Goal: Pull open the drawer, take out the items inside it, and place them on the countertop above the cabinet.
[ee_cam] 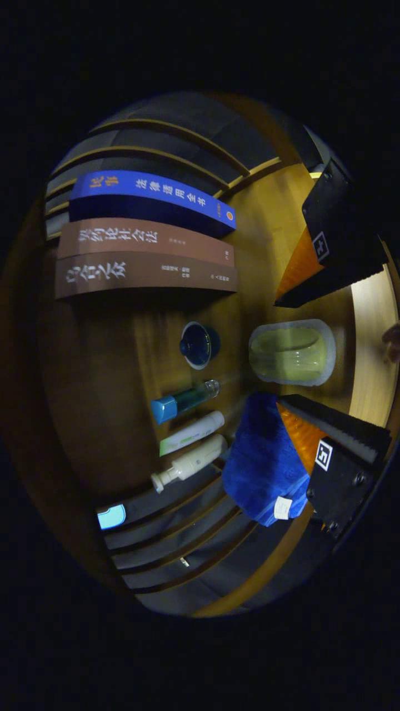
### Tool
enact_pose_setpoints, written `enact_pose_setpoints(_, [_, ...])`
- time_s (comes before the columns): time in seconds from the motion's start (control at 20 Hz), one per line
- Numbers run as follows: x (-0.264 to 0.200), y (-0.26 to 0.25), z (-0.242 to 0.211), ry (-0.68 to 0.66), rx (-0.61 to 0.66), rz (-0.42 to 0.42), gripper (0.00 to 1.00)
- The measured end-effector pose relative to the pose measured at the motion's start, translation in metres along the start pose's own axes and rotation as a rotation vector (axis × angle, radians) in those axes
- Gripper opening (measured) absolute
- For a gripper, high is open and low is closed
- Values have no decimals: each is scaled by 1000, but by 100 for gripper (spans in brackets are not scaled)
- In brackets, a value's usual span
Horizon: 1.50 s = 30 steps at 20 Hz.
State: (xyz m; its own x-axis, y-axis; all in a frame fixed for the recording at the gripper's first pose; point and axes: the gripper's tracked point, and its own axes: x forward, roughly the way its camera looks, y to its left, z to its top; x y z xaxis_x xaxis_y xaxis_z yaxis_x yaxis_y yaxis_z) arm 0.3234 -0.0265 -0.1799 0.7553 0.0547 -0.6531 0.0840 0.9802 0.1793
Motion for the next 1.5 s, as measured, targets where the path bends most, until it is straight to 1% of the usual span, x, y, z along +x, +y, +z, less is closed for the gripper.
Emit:
enact_pose_setpoints(0.15, [-46,6,0,-109,-12,9,99])
enact_pose_setpoints(0.35, [-119,16,-19,-287,-31,36,99])
enact_pose_setpoints(0.45, [-157,19,-37,-395,-50,43,99])
enact_pose_setpoints(0.55, [-187,18,-61,-473,-61,38,99])
enact_pose_setpoints(0.7, [-213,12,-113,-514,-33,41,99])
enact_pose_setpoints(0.8, [-218,7,-150,-525,3,49,99])
enact_pose_setpoints(0.85, [-216,1,-171,-511,22,36,99])
enact_pose_setpoints(0.9, [-215,-4,-192,-491,40,20,98])
enact_pose_setpoints(1.0, [-208,-8,-232,-440,58,18,99])
enact_pose_setpoints(1.1, [-193,-13,-261,-387,40,1,99])
enact_pose_setpoints(1.3, [-171,-13,-282,-349,-6,-8,99])
enact_pose_setpoints(1.5, [-153,-13,-282,-325,-10,-7,99])
